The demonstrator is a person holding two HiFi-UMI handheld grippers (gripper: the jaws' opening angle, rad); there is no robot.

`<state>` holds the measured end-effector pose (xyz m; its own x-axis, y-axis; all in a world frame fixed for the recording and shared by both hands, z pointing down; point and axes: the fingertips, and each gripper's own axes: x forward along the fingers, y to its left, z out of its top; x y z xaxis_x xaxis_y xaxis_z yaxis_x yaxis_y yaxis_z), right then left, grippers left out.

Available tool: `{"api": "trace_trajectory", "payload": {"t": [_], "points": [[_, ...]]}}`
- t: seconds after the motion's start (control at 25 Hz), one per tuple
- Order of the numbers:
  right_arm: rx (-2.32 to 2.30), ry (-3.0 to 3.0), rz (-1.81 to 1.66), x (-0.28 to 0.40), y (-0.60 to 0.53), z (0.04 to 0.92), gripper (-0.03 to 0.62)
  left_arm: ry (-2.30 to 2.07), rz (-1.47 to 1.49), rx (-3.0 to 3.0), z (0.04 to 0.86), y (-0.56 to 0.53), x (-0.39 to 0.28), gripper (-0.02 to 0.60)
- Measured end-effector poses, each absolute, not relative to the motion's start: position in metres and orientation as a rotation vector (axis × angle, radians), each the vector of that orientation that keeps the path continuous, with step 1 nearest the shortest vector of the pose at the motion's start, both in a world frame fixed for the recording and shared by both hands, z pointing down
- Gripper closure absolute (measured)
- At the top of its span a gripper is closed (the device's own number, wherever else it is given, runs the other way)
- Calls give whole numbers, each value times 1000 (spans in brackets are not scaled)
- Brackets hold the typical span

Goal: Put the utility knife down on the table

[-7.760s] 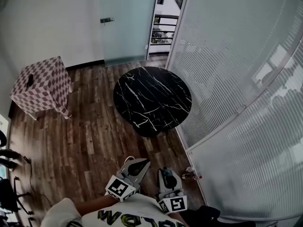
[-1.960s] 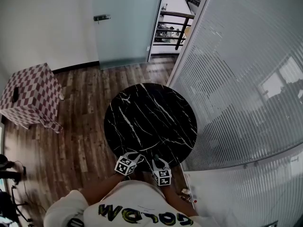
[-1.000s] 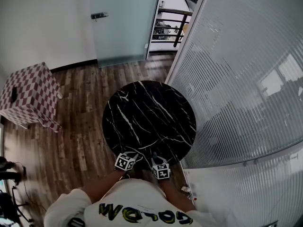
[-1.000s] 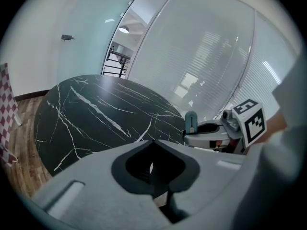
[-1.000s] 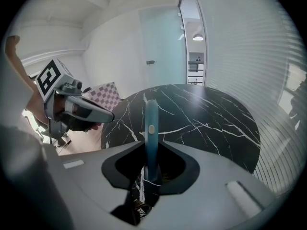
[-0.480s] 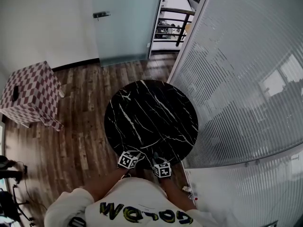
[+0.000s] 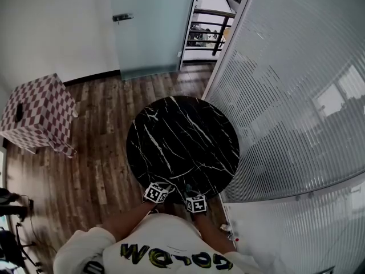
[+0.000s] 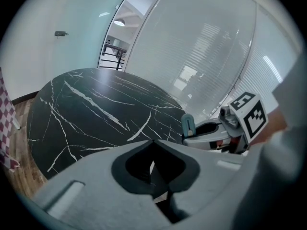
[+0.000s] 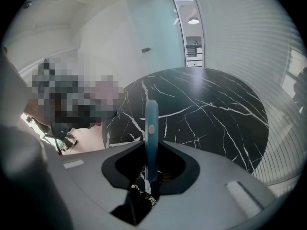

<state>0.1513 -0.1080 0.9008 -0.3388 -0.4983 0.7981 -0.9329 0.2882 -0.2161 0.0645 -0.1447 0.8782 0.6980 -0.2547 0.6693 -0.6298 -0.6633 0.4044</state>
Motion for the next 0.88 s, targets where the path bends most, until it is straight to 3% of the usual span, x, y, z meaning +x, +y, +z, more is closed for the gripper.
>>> {"api": "trace_trajectory", "payload": {"t": [0.88], "points": [[1189,-1910,964,148,-110,918,520,-631,846,2249,894,-145,76,578]]}}
